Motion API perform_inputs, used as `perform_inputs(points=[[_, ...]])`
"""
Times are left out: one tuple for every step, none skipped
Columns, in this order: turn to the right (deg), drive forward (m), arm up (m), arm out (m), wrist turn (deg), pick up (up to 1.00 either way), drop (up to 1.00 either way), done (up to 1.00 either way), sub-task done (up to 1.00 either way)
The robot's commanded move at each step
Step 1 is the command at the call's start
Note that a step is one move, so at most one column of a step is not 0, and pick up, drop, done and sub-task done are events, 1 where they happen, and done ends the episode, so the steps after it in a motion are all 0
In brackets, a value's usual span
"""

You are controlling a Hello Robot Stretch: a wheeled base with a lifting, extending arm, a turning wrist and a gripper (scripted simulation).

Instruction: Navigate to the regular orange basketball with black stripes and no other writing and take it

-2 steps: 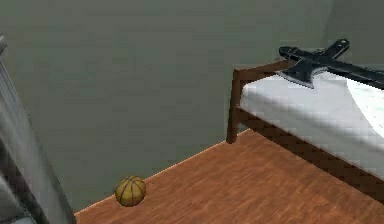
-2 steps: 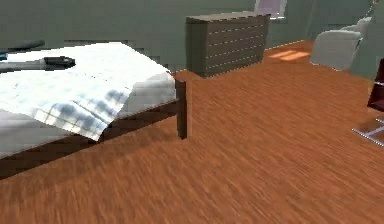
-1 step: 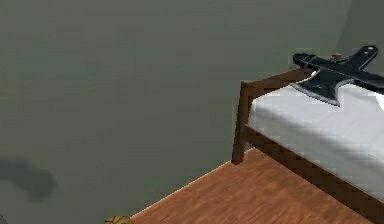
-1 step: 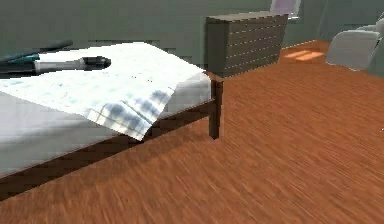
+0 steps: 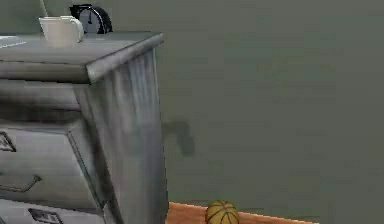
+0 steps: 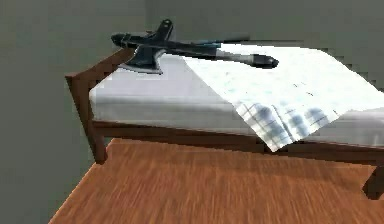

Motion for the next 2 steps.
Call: perform_inputs(points=[[-45.0,0.00,0.00,0.00,0.0,0.00,0.00,0.00,0.00],[-30.0,0.00,0.00,0.00,0.0,0.00,0.00,0.00,0.00]])
